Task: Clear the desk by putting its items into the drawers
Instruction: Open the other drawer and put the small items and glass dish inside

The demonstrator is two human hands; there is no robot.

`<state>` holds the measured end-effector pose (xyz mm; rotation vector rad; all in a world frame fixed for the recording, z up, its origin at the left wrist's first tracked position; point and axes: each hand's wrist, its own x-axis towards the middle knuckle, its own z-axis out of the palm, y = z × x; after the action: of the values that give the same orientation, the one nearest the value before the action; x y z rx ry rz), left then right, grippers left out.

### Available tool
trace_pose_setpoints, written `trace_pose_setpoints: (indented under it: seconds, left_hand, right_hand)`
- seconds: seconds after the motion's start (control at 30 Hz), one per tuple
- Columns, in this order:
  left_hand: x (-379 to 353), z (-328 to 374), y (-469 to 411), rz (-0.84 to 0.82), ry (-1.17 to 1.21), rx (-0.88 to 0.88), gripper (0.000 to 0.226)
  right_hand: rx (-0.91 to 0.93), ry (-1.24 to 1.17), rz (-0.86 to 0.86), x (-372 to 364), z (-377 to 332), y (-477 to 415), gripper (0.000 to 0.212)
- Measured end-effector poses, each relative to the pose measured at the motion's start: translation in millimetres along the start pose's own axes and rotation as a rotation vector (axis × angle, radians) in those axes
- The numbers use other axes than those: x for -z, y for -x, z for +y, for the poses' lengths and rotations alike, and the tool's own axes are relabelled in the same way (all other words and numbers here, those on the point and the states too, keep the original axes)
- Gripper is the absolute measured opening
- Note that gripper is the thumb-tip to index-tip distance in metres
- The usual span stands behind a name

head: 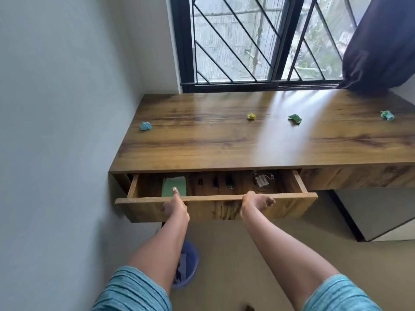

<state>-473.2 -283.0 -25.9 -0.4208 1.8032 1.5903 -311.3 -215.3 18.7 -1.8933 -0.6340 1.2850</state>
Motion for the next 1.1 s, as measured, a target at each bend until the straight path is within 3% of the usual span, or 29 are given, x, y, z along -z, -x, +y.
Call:
trace_pose_setpoints:
  seconds: [0.2,0.37,0.5,0.77,0.93,1.1]
  left_hand:
    - [-31.6,34.0,-1.6,-0.063,0.165,0.021,0.106]
    - [-57.1,42.5,-15.4,-0.056,0.162,0.006,0.109]
    - [-71.8,45.2,-30.1,-0.035,0.15,-0.026,0.103]
    - [-78.2,33.0,-39.8,0.017,0.039,-0.046,0.078]
    - [-86.4,38.2,-25.4,0.027,-0.005,-0.044,0.098]
    - [-93.9,36.6,-14.7,0.075,-0.147,-0.084,0.085]
  right_hand:
    - [-0.014,-0.043,0.062,-26.1,-21.0,-26.3,0.063]
    - [-0.021,-0.046,0.044,-46.3,-34.8,-46.0,0.089]
    - [-0.019,-0.021,0.013,-56.5,-44.7,-54.1,0.099]
    - [-0.026,0.04,-0.01,-55.2,-45.7,-56.1,0.095]
    - [-0.06,0.041,-0.108,-47.2,-52.3,-61.4,0.095]
    - [-0.025,0.185,-0.167,-38.5,-59.5,-69.3,0.069]
